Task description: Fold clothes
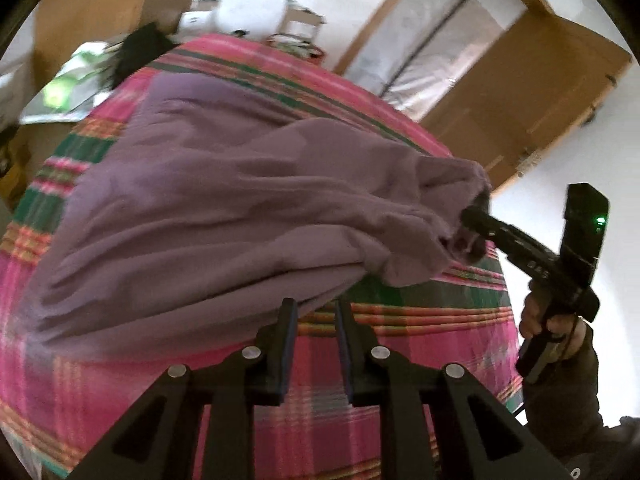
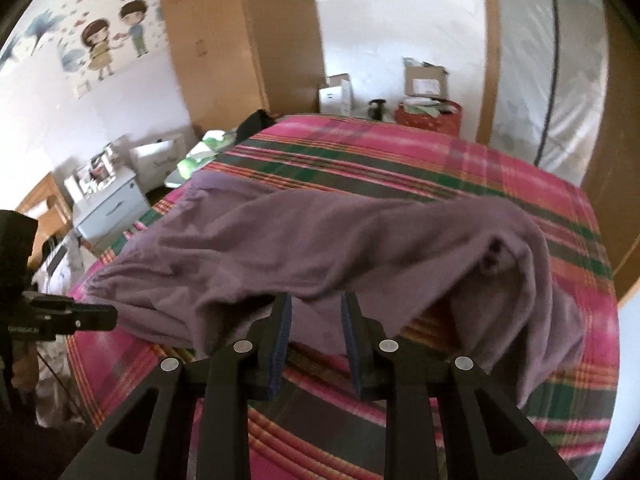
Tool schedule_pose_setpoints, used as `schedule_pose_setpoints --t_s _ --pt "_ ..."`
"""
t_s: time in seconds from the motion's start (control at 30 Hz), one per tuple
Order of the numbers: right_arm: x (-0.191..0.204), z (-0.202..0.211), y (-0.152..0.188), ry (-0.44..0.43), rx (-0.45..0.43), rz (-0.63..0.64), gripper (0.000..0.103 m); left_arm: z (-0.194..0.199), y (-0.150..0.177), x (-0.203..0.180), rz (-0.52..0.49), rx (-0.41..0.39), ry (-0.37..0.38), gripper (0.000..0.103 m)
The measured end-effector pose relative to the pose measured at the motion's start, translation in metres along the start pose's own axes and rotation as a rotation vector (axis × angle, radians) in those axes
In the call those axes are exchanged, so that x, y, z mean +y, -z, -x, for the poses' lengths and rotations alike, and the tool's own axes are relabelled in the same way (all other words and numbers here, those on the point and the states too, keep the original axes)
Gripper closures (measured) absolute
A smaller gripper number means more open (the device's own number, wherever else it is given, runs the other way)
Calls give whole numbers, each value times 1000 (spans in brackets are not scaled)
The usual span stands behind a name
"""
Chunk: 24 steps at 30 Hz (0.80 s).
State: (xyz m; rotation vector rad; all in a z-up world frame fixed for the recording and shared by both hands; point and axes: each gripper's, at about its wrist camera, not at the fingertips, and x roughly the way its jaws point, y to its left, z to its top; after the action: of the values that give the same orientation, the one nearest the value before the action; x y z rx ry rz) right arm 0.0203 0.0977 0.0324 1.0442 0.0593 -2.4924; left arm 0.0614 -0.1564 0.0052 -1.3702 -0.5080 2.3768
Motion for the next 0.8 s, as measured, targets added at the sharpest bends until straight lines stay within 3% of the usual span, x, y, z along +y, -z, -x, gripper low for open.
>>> schedule_pose_setpoints --t_s 0.13,0.33,0.53,0.8 --pt "-16 7 14 9 -29 -70 77 -16 -1 -13 -51 18 -25 84" --pt "-44 0 36 63 7 -140 77 -41 -3 -33 -127 46 -63 84" --pt "-56 -21 37 23 30 -178 76 -66 -4 -53 -204 73 -101 84" --pt "-60 -46 27 -57 33 -225 71 -76 -14 -67 -200 80 -12 84"
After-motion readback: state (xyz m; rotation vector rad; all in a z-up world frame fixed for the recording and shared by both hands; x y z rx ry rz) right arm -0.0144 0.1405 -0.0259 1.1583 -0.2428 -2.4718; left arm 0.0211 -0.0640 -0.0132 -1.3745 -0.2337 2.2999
